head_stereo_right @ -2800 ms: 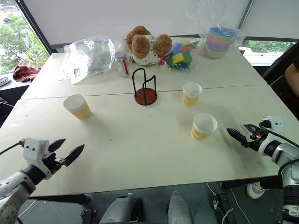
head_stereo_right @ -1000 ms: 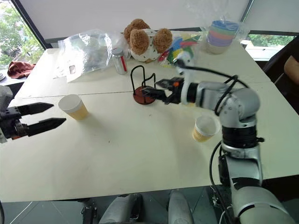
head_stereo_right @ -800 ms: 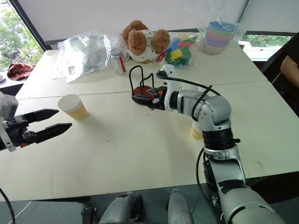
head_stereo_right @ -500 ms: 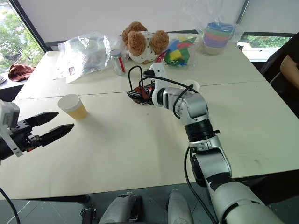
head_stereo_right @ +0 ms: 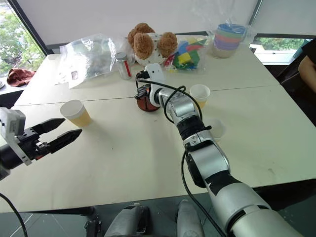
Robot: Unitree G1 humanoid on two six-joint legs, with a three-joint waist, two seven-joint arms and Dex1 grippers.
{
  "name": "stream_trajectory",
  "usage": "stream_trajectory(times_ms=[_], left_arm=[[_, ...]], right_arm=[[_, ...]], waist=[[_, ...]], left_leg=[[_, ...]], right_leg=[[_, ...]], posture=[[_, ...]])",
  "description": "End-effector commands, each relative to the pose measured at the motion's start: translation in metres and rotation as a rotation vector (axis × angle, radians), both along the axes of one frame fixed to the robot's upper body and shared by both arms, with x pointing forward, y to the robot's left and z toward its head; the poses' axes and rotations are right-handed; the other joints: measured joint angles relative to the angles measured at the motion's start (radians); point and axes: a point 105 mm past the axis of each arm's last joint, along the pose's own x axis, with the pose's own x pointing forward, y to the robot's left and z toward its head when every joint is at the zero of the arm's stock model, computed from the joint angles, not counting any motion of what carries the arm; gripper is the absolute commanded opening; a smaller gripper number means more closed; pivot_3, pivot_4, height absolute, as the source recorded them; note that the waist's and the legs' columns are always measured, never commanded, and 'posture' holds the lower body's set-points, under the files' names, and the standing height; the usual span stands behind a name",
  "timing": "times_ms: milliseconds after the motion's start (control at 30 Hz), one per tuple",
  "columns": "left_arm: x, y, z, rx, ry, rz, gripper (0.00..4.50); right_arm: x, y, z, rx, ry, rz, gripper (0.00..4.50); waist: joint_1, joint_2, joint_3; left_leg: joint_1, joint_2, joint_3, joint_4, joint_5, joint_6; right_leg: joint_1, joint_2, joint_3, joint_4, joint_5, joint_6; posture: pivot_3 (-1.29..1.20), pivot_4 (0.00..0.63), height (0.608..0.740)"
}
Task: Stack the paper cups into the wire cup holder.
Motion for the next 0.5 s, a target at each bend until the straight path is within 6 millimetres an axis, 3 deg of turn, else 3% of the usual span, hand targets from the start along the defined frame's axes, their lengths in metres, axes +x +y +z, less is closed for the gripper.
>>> stream_trajectory(times_ms=[33,133,267,400,500], left_arm=[[0.001,-0.006,0.007,0.001,-0.039,-0.028,4.5],[0.002,-0.009,0.007,0.01,-0.024,-0.06,4.5],[0.0,-0.007,0.01,0.017,-0.004,-0.088,4.5],[-0.003,-0.008,0.011,0.027,0.029,-0.127,4.5],[0.0,-0.007,0.013,0.034,0.024,-0.126,4.5]], right_arm=[[-0.009,0.014,0.025,-0.023,-0.14,0.122,0.03],[-0.052,0.015,0.043,-0.033,-0.254,0.481,0.03],[-0.098,-0.006,0.038,-0.101,-0.225,0.764,0.03],[-0.128,-0.022,0.024,-0.164,-0.13,0.907,0.03],[-0.135,-0.027,0.01,-0.191,-0.08,0.936,0.03]], waist=[[-0.008,0.0,0.0],[-0.006,0.0,0.0],[-0.006,0.0,0.0],[-0.006,0.0,0.0],[-0.007,0.0,0.0]], left_leg=[[0.0,0.0,0.0,0.0,0.0,0.0],[0.0,0.0,-0.001,0.0,0.0,0.0],[-0.001,0.0,-0.002,0.0,-0.001,0.001],[0.0,0.0,-0.002,0.0,-0.003,0.006],[0.0,0.0,-0.001,0.0,-0.003,0.006]], right_leg=[[0.0,0.0,0.0,0.0,0.0,0.0],[0.0,0.0,0.0,0.0,0.0,0.0],[0.001,0.001,-0.002,0.0,0.0,0.0],[0.001,0.0,-0.002,0.0,0.0,0.0],[0.001,-0.001,-0.002,-0.001,0.0,0.0]], posture=[[0.0,0.15,0.74],[0.0,0.15,0.74],[0.0,0.15,0.74],[0.0,0.15,0.74],[0.0,0.15,0.74]])
